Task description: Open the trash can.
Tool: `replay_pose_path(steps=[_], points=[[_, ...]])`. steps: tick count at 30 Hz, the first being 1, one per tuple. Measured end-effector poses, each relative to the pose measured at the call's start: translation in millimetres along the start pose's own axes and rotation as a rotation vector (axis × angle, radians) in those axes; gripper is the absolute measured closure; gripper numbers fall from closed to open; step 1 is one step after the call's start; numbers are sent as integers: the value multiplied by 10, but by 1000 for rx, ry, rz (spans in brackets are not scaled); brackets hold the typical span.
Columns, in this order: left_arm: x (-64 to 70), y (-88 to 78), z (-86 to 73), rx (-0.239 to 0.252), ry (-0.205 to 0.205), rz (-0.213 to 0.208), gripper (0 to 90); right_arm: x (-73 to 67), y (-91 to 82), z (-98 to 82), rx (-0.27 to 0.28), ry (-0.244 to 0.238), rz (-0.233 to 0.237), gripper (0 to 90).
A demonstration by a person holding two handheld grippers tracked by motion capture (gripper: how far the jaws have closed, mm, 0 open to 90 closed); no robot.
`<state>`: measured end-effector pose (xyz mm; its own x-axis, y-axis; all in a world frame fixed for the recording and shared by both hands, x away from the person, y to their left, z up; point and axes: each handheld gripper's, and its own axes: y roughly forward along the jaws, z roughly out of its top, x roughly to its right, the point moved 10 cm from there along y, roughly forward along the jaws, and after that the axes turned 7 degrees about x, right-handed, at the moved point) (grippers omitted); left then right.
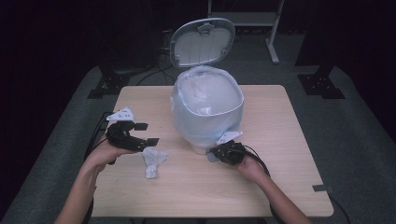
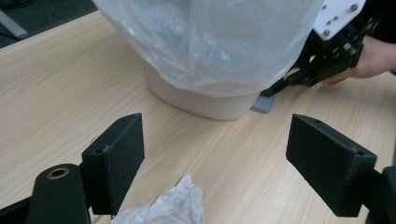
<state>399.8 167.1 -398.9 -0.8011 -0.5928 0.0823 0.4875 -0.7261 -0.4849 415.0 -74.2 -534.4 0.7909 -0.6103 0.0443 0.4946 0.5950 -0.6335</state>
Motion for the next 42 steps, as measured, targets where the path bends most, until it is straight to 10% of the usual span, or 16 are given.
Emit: replay_pose_path(steps=[42], points=[[-110,190,-743,-63,-2,34,173,1,-3,-1,-2,0,-2,842]])
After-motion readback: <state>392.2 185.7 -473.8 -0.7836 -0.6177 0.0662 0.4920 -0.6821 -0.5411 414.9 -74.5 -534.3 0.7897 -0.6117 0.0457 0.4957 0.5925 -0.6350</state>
